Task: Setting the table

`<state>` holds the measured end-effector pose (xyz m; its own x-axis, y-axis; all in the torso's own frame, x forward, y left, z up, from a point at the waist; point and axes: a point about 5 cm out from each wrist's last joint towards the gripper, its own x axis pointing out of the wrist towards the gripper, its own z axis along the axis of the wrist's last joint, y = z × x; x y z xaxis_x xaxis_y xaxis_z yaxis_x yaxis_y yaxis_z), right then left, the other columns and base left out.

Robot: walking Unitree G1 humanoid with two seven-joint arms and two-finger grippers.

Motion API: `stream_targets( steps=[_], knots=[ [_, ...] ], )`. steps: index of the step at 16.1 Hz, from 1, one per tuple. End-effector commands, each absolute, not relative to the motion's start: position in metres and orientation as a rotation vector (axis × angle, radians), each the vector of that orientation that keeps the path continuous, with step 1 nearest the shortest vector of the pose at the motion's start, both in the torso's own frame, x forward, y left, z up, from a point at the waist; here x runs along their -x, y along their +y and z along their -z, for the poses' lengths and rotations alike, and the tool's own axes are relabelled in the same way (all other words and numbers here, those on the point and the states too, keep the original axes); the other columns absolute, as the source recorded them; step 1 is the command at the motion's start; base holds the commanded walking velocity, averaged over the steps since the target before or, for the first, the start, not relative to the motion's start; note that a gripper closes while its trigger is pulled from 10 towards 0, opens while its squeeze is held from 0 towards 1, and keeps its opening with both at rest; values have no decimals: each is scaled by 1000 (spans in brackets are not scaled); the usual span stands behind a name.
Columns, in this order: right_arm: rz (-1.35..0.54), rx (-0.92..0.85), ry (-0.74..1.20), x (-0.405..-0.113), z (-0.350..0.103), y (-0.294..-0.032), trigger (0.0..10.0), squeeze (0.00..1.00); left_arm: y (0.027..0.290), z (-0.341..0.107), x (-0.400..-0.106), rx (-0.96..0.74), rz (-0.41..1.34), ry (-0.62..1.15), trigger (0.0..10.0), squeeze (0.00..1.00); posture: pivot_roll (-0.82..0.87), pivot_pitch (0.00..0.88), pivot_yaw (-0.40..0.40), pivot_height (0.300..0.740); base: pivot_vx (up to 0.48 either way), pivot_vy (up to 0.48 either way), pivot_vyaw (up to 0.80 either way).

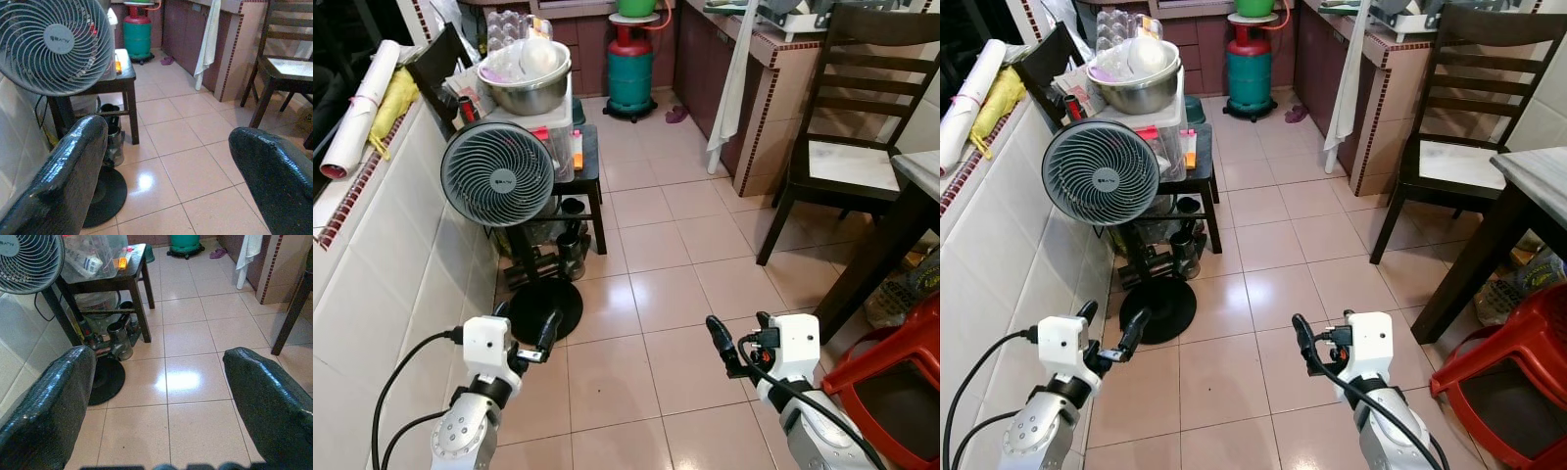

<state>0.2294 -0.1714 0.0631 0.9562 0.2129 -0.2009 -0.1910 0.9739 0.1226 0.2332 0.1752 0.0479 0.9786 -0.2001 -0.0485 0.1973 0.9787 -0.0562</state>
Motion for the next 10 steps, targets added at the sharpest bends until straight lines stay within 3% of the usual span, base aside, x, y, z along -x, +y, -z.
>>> stream_targets(
  steps=[1,10],
  knots=[
    [-206,-104,199,-231,-67,-169,10000,0,174,-55,-237,47,204,40,10000,0,-23,0,75,740,0,0,-800],
    [-172,-86,66,-229,-90,-169,10000,0,171,-72,-238,56,224,15,10000,0,-27,0,86,740,302,0,-800]
  ],
)
